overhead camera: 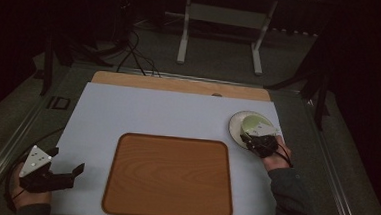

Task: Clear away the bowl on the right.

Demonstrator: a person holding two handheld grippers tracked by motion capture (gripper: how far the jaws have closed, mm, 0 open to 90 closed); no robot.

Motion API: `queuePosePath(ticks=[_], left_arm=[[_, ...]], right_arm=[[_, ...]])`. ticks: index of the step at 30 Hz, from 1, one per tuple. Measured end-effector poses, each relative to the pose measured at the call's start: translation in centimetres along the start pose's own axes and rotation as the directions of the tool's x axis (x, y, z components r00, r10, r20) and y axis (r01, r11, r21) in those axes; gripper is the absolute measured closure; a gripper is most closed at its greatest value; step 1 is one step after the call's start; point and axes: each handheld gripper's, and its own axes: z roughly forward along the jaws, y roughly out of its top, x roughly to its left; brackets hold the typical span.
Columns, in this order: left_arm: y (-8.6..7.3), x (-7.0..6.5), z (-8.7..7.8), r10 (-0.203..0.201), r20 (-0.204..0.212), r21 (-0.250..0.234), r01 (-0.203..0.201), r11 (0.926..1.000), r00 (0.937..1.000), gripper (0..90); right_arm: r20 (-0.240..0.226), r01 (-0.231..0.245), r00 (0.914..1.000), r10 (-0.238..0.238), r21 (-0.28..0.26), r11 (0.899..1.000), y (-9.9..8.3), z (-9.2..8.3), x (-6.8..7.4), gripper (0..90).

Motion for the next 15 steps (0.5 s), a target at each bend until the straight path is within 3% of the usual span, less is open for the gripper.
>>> queuePosePath(ticks=[15], left_arm=[[0.01, -0.01, 0.0, 0.003, 0.0, 0.001, -0.003, 1.0, 1.0, 1.1]], right_arm=[[-0.002, 0.037, 0.9993, -0.037, -0.024, 0.999, 0.93, -0.97, 0.97, 81.8]])
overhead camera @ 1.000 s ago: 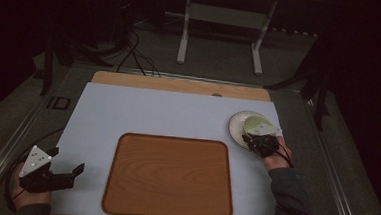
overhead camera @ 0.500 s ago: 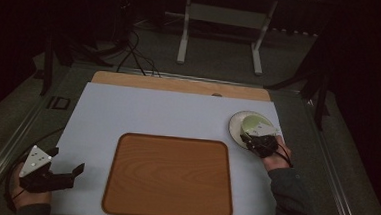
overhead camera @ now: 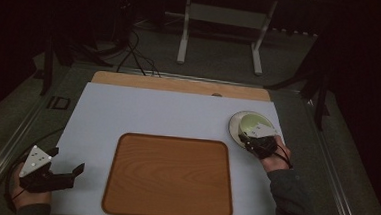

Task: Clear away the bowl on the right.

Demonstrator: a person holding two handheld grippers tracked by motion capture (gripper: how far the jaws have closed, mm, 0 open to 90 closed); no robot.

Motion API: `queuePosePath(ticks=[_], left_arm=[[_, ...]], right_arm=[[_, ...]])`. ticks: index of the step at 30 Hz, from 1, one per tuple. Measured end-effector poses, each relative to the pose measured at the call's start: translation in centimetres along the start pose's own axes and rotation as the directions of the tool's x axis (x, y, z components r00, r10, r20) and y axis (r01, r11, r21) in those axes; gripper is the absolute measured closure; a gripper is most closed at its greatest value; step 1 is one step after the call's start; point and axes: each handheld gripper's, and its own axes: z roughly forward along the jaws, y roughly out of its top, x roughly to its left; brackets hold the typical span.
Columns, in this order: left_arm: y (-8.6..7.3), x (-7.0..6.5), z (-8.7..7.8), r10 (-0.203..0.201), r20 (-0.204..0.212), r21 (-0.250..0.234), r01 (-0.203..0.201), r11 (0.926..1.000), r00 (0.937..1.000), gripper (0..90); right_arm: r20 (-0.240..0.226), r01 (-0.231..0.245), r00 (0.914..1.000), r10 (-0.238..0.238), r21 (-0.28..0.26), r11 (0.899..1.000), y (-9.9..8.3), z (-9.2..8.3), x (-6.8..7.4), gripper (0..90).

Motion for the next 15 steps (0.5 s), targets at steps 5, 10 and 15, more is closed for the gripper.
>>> queuePosePath(ticks=[5, 10, 15], left_arm=[[0.0, 0.0, 0.0, 0.0, 0.0, 0.001, 0.0, 1.0, 1.0, 1.1], [0.0, 0.0, 0.0, 0.0, -0.001, 0.0, 0.0, 1.0, 1.0, 1.1], [0.0, 0.0, 0.0, 0.0, -0.001, 0.0, 0.0, 1.0, 1.0, 1.1]], right_arm=[[-0.002, 0.015, 0.9999, -0.015, -0.009, 1.0, 0.4, -0.2, 0.5, 81.9], [-0.015, 0.028, 0.9995, -0.028, -0.02, 0.999, 1.0, -0.4, 1.1, 81.9], [-0.032, 0.056, 0.9979, -0.057, -0.033, 0.998, 1.7, -0.6, 2.1, 81.9]])
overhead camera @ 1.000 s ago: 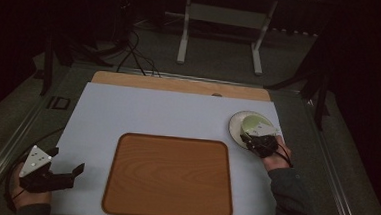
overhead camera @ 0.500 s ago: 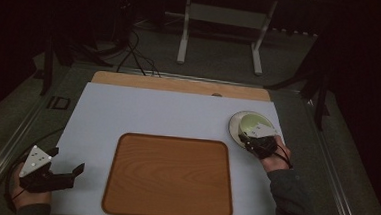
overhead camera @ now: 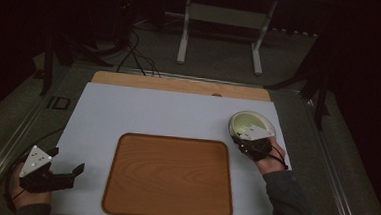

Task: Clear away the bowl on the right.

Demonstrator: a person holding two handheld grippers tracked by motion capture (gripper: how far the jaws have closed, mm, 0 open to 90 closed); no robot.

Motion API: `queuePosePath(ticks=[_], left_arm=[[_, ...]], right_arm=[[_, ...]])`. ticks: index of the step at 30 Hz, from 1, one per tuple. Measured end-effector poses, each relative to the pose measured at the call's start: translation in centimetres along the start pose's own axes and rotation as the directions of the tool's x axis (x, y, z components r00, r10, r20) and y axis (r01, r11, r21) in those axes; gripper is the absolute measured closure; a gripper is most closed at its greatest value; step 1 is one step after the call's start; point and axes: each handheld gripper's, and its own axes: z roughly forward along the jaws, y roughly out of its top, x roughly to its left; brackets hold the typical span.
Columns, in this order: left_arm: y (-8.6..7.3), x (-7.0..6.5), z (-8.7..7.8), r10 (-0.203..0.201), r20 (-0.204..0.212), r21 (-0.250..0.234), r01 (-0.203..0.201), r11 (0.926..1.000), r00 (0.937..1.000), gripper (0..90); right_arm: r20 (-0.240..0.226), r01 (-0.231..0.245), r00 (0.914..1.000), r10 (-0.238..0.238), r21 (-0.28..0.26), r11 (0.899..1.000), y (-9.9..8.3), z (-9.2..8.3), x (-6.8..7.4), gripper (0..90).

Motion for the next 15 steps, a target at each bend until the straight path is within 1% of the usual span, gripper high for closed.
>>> queuePosePath(ticks=[1, 6, 15], left_arm=[[0.0, 0.0, 0.0, 0.0, 0.0, 0.0, 0.0, 1.0, 1.0, 1.1], [0.0, 0.0, 0.0, -0.002, 0.002, 0.0, 0.002, 1.0, 1.0, 1.1], [0.0, 0.0, 0.0, -0.002, 0.002, 0.0, 0.002, 1.0, 1.0, 1.1]], right_arm=[[0.0, 0.0, 1.0, 0.0, 0.0, 1.0, 0.0, 0.0, 0.0, 81.9], [-0.021, 0.028, 0.9994, -0.028, -0.009, 1.0, 0.7, 0.1, 1.0, 81.8], [-0.042, 0.05, 0.9979, -0.05, -0.019, 0.999, 1.6, 0.1, 2.2, 81.8]])
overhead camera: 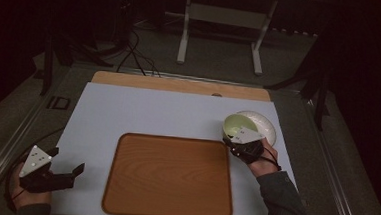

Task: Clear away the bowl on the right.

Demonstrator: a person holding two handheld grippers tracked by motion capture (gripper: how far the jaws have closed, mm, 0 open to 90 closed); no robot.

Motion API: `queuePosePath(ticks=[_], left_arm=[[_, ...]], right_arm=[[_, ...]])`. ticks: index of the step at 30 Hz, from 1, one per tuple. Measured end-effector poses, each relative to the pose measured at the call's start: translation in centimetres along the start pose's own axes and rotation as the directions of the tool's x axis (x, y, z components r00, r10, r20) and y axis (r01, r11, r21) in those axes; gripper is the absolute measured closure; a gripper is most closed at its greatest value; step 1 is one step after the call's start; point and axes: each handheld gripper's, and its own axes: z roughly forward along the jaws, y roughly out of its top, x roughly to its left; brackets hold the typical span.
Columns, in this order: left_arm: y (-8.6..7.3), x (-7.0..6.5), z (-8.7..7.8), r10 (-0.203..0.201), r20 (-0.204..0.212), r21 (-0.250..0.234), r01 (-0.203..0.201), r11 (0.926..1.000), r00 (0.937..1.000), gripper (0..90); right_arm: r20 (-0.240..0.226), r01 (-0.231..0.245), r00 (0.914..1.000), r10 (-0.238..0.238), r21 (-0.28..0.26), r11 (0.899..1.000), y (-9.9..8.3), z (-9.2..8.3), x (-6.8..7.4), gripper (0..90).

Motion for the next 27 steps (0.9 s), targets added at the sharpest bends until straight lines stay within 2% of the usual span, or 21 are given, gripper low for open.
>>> queuePosePath(ticks=[10, 27], left_arm=[[0.0, 0.0, 0.0, 0.0, 0.0, 0.0, 0.0, 1.0, 1.0, 1.1], [0.0, 0.0, 0.0, 0.002, 0.0, -0.001, -0.002, 1.0, 1.0, 1.1]], right_arm=[[-0.025, 0.029, 0.9993, -0.029, -0.019, 0.999, 1.1, -0.2, 1.6, 81.8], [-0.054, 0.037, 0.9978, -0.039, -0.029, 0.999, 1.8, -0.1, 3.5, 81.7]])
